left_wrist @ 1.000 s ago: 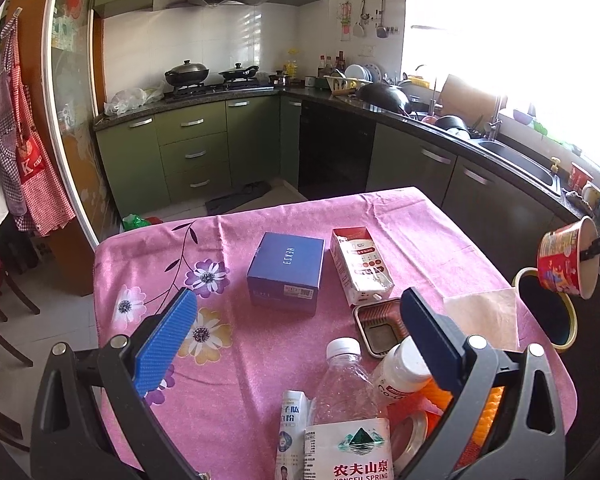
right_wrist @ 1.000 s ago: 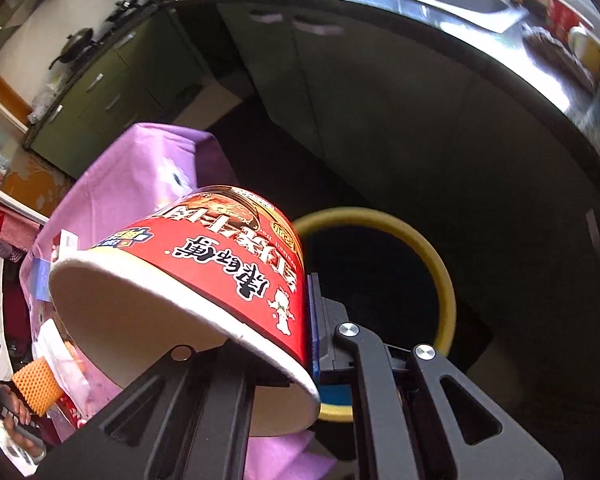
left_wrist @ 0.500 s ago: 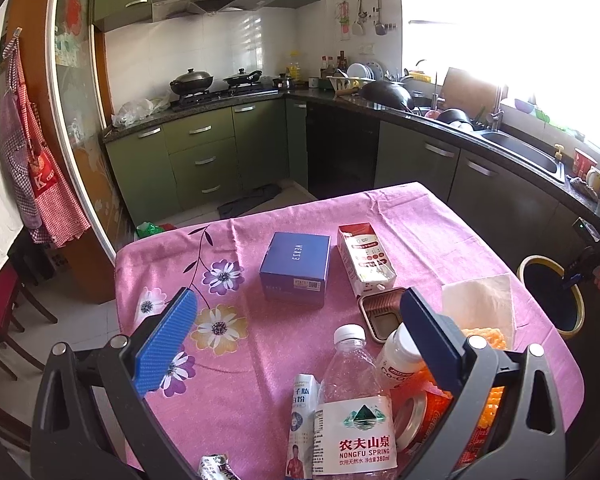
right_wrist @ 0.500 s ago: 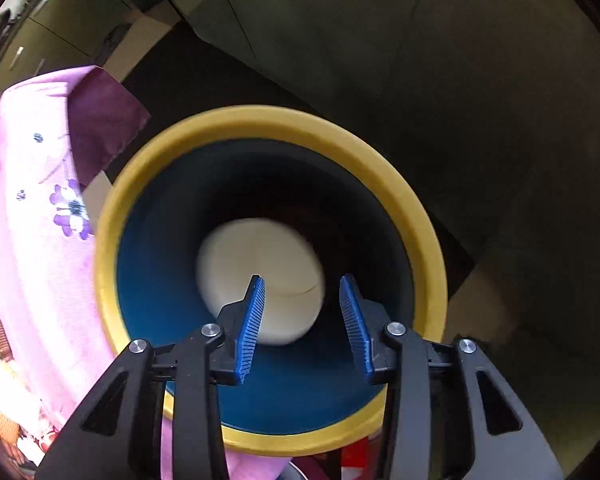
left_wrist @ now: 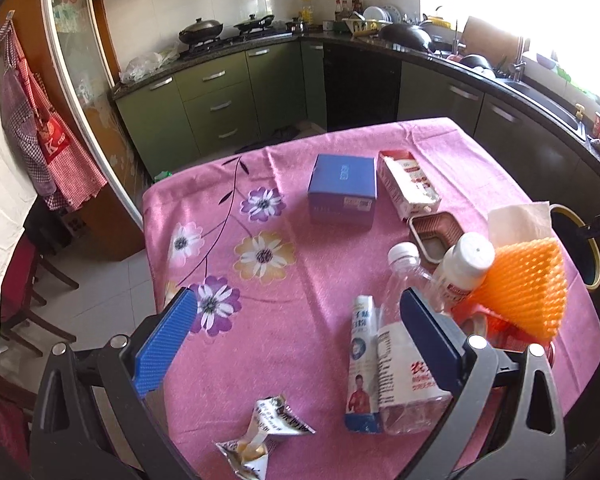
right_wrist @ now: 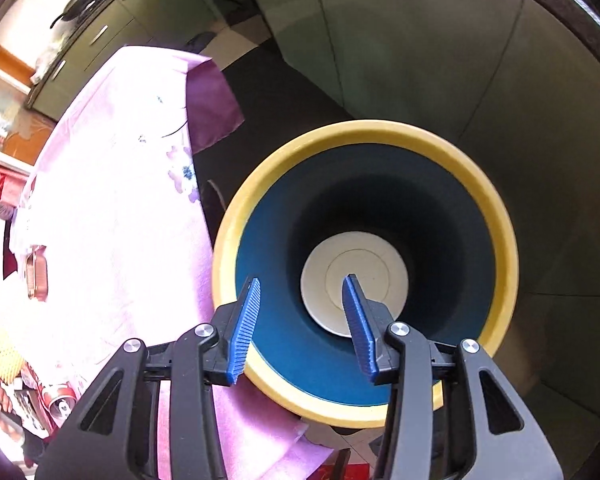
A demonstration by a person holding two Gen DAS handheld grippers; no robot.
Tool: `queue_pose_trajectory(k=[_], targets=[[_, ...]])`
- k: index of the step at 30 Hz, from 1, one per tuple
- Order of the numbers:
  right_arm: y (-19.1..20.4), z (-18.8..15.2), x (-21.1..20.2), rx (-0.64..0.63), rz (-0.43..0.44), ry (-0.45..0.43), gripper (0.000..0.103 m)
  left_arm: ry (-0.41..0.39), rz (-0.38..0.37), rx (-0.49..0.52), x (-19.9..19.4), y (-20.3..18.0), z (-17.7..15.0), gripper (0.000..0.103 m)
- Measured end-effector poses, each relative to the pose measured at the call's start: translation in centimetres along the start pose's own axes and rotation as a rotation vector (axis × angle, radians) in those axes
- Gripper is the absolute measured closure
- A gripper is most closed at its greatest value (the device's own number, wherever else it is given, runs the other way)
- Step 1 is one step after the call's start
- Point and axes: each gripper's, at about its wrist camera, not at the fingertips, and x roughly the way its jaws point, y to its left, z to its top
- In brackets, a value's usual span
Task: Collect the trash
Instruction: 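Drop the noodle cup into the yellow-rimmed bin with the right gripper, then grasp the crumpled snack wrapper with the left gripper and drop it into the bin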
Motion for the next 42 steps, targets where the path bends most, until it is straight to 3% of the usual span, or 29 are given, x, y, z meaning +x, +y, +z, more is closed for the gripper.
queue_pose_trajectory(k=[4, 8, 15, 17, 19, 25, 27, 36, 39, 42], targets=[[0.3, -1.2, -1.1, -0.011, 0.007, 0.006, 0.059, 0.086, -0.097, 0.046, 0.5, 1.7, -2.2, 0.006], [1.4, 0.1, 0.3, -0.012, 0.017, 0.007, 0.059, 0.102, -0.182, 0.205, 0.7, 2.4, -4.6, 0.006], [2.3, 1.0, 1.9, -0.017, 0.025, 0.011, 0.059, 0.168, -0.204, 0.403, 4.0, 2.3, -8.1, 0.008], [3.1, 1.6, 2.9, -0.016, 0.025, 0.012, 0.059, 0.201, -0.209, 0.425, 4.9, 2.3, -8.7, 0.020], [3.7, 2.0, 3.6, -0.017, 0.028, 0.013, 0.059, 0.248, -0.210, 0.419, 5.8, 2.6, -9.3, 0.038], [4.0, 1.9, 3.8, -0.020, 0.043, 0.014, 0.058, 0.288, -0.277, 0.346, 5.7, 3.8, -9.5, 0.064], [4.0, 1.8, 4.0, -0.022, 0.051, 0.015, 0.058, 0.296, -0.302, 0.341, 5.1, 3.6, -9.6, 0.067], [3.2, 1.7, 3.9, -0.021, 0.095, -0.013, 0.058, 0.201, -0.378, 0.292, -0.8, 1.1, -7.8, 0.072], [2.5, 1.3, 3.1, -0.013, 0.115, -0.042, 0.058, 0.142, -0.432, 0.306, -4.2, -1.6, -5.8, 0.072], [1.6, 0.8, 1.9, -0.007, 0.140, -0.076, 0.058, 0.092, -0.486, 0.383, -6.8, -6.2, -3.5, 0.071]])
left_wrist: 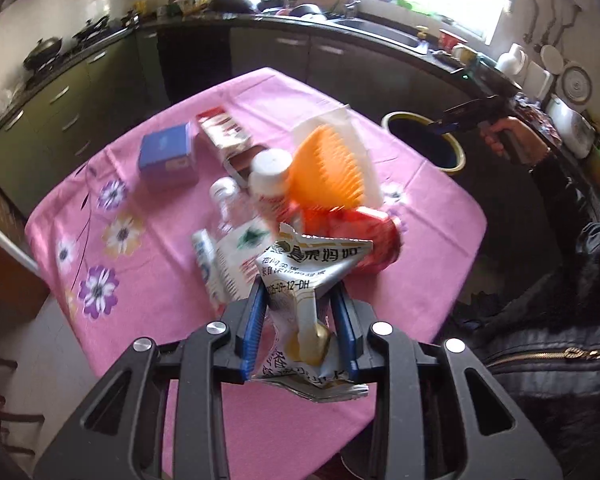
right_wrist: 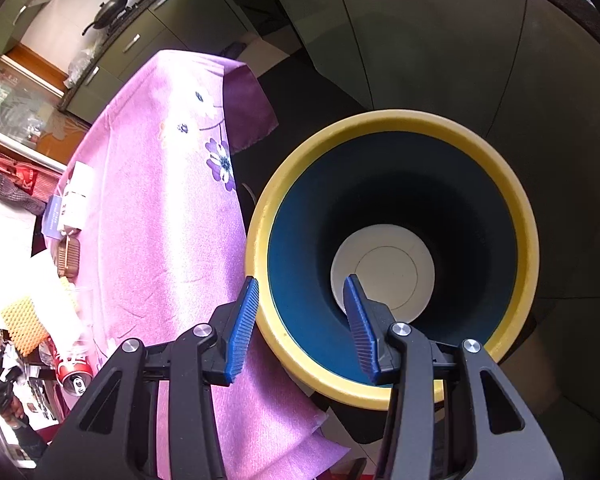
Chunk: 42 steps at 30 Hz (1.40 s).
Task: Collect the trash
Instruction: 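Grasp the crumpled snack wrapper with the left gripper and drop it into the bin, then grasp the white tissue with the right gripper and drop it into the bin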
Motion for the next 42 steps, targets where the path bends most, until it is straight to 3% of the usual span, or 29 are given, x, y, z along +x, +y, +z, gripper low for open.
queue_pose_trajectory(k=[6, 10, 13, 17, 23, 27, 34, 36, 39, 42], targets=[[-2.0, -1.6, -3.5, 0.002, 0.045, -0.090, 0.058, -0.037, -0.176, 0.120, 3.8, -7.7, 9.1, 0.070], [-4.3, -3.3, -6.1, 0.015, 0.059, -0.153, 0.058, -0.025, -0.324, 0.161, 10.0, -13.1, 15.3, 0.070], [-6.5, -4.8, -7.9, 0.034, 0.061, -0.190, 0.058, 0.004, -0.350, 0.183, 15.5, -17.2, 19.3, 0.070], [-9.2, -7.0, -9.8, 0.062, 0.053, -0.219, 0.058, 0.037, -0.339, 0.180, 22.7, -21.3, 23.8, 0.070], [-12.0, -9.1, -11.3, 0.097, 0.043, -0.247, 0.058, 0.080, -0.187, 0.154, 31.3, -24.1, 27.0, 0.070], [-12.0, -9.6, -11.0, 0.083, 0.061, -0.234, 0.058, 0.041, -0.198, 0.121, 29.0, -23.1, 25.9, 0.069], [-7.0, -7.7, -8.3, -0.028, 0.121, -0.177, 0.057, -0.175, -0.142, 0.069, 16.7, -18.4, 21.1, 0.033], [-4.1, -6.7, -7.0, -0.080, 0.150, -0.138, 0.050, -0.228, -0.101, 0.023, 13.2, -16.0, 19.4, 0.025], [1.0, -5.5, -5.1, -0.169, 0.192, -0.072, 0.047, -0.311, 0.018, -0.070, 8.4, -11.7, 16.1, 0.014], [6.1, -4.9, -3.7, -0.231, 0.236, -0.012, 0.039, -0.358, 0.162, -0.147, 4.6, -8.4, 12.8, 0.012]])
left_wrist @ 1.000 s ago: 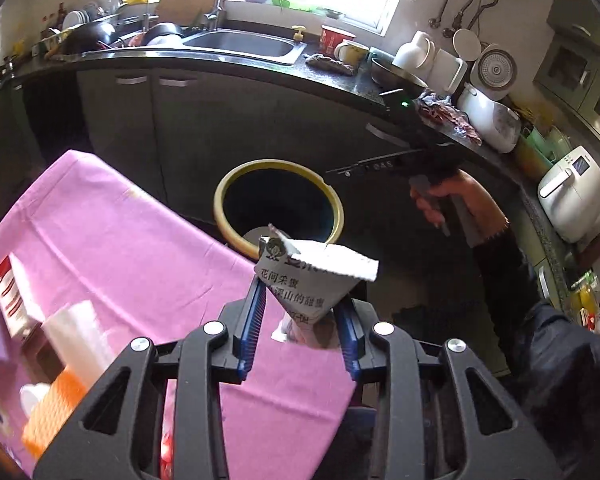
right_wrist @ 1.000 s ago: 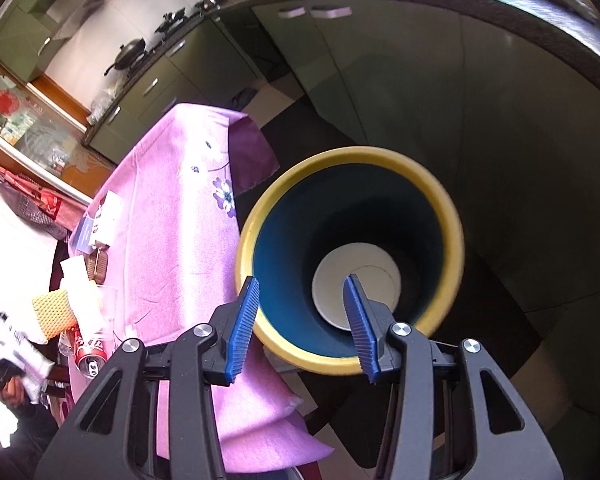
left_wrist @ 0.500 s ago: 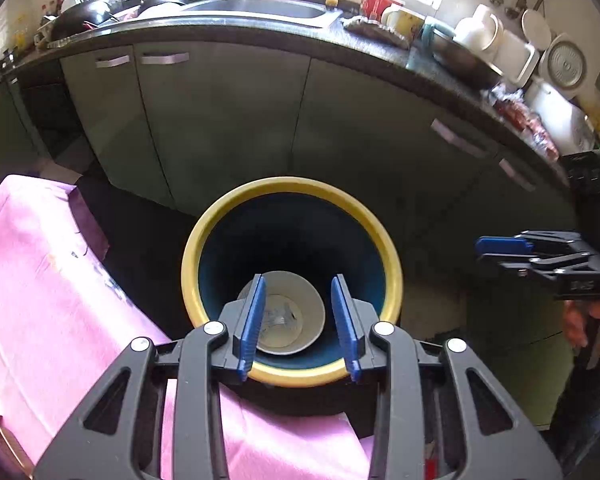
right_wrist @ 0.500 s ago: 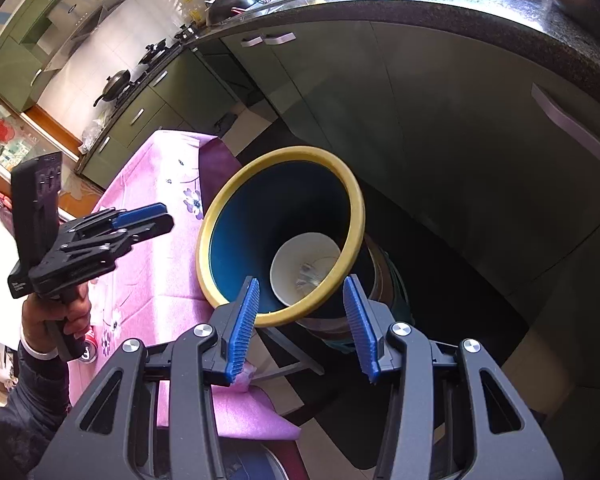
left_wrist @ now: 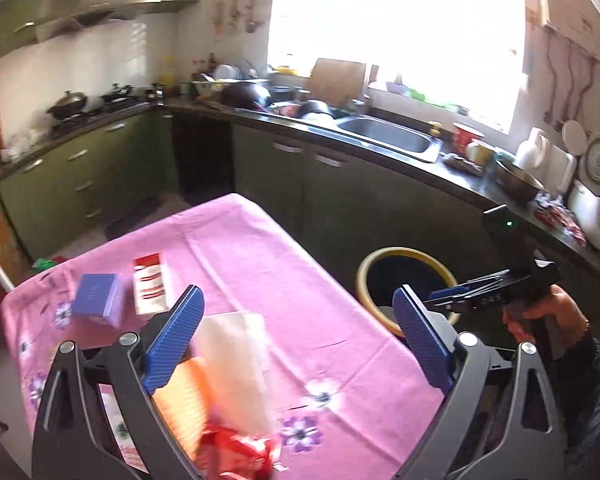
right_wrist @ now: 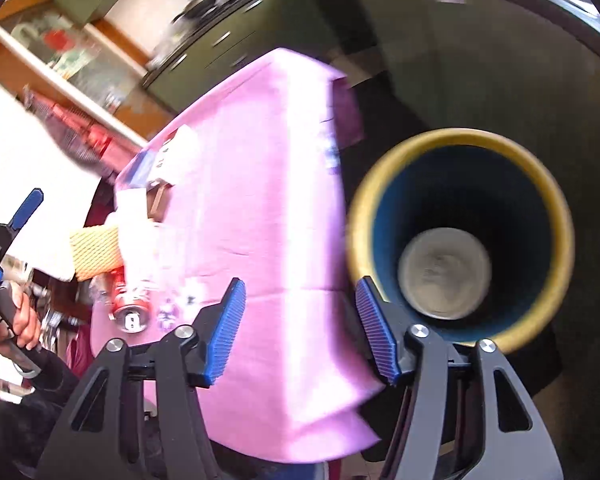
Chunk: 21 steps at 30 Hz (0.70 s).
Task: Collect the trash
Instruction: 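Grasp the white tissue with the right gripper and drop it into the bin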
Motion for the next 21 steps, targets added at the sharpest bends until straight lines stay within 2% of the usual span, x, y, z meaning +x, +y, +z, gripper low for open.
queue_pose_trajectory(k=[3, 5, 8, 10, 12, 14, 15, 18, 19, 21], targets=[[5.0, 1.8, 2.2, -0.074, 0.018, 0.043, 0.036, -0.024, 0.093, -0.080, -2.7, 4.0, -1.7, 0.009], [8.6, 2.6, 3.6, -0.151, 0.019, 0.070, 0.036, -0.027, 0.106, -0.135, -4.0, 6.6, -3.0, 0.009], [12.3, 3.1, 5.6, -0.180, 0.043, 0.117, 0.036, -0.015, 0.126, -0.202, -5.0, 9.4, -4.7, 0.009], [14.2, 3.4, 6.9, -0.179, 0.006, 0.129, 0.040, -0.015, 0.136, -0.232, -5.2, 11.0, -5.5, 0.009], [14.9, 3.8, 7.7, -0.172, -0.047, 0.134, 0.048, -0.014, 0.138, -0.259, -5.8, 12.4, -6.5, 0.009], [14.8, 4.6, 8.1, -0.146, -0.079, 0.134, 0.049, -0.011, 0.133, -0.276, -6.0, 13.2, -7.4, 0.009], [14.4, 4.9, 8.2, -0.108, -0.053, 0.133, 0.050, -0.008, 0.131, -0.283, -6.0, 13.5, -7.9, 0.009], [14.0, 6.0, 8.5, -0.007, 0.101, 0.138, 0.051, 0.004, 0.114, -0.309, -5.7, 14.6, -8.9, 0.009], [14.1, 6.4, 8.6, 0.004, 0.120, 0.138, 0.050, 0.009, 0.109, -0.317, -5.5, 14.8, -9.0, 0.009], [14.8, 7.2, 9.2, 0.004, 0.095, 0.134, 0.050, 0.017, 0.101, -0.324, -5.5, 15.1, -9.3, 0.009]])
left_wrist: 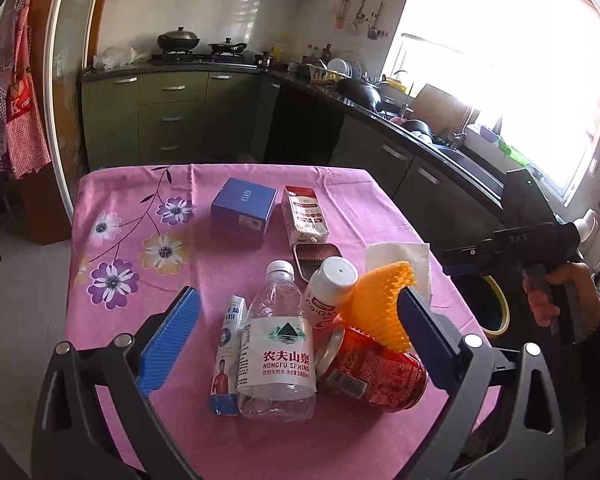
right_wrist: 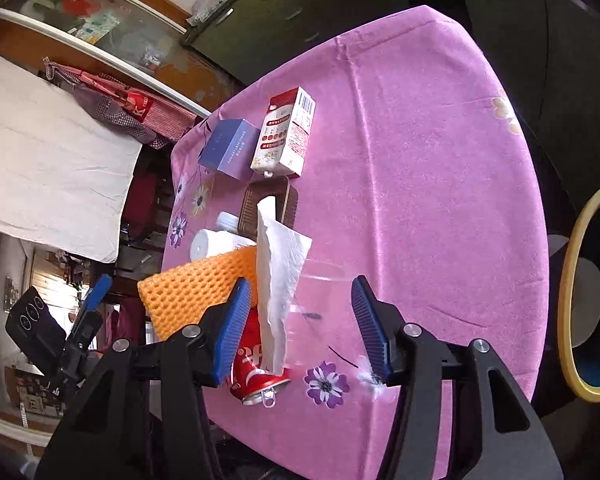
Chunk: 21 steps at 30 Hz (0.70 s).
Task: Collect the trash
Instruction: 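Grasp the white tissue with the right gripper and drop it into the bin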
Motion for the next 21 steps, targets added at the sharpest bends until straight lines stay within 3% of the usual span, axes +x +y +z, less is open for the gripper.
queue_pose_trajectory(k=[5, 6, 7, 9, 15, 21], targets=[[1.4, 1.5, 2.3, -0.022, -0.011, 0.038, 0.050, -0.006, 0.003, 0.013, -0.6, 0.2, -0.4, 0.009], [1.5, 1.6, 2.6, -0.023, -0.008, 0.040, 0.056, -0.006, 0.003, 0.010, -0.7, 0.3, -0.4, 0.009], [1.9, 1.8, 2.9, -0.039, -0.001, 0.042, 0.077, -0.004, 0.003, 0.008, -0.7, 0.4, -0.4, 0.009], [2.8, 1.7, 2.5, -0.074, -0.007, 0.015, 0.100, -0.003, 0.004, 0.008, -0.8, 0.4, -0.5, 0.009], [5.2, 0.6, -1.7, -0.162, 0.041, -0.069, 0.101, 0.007, 0.010, 0.031, -0.9, -0.3, -0.6, 0.009], [5.0, -0.8, -8.0, -0.168, 0.104, -0.187, 0.101, 0.015, 0.001, 0.051, -0.8, -1.3, -0.5, 0.009]])
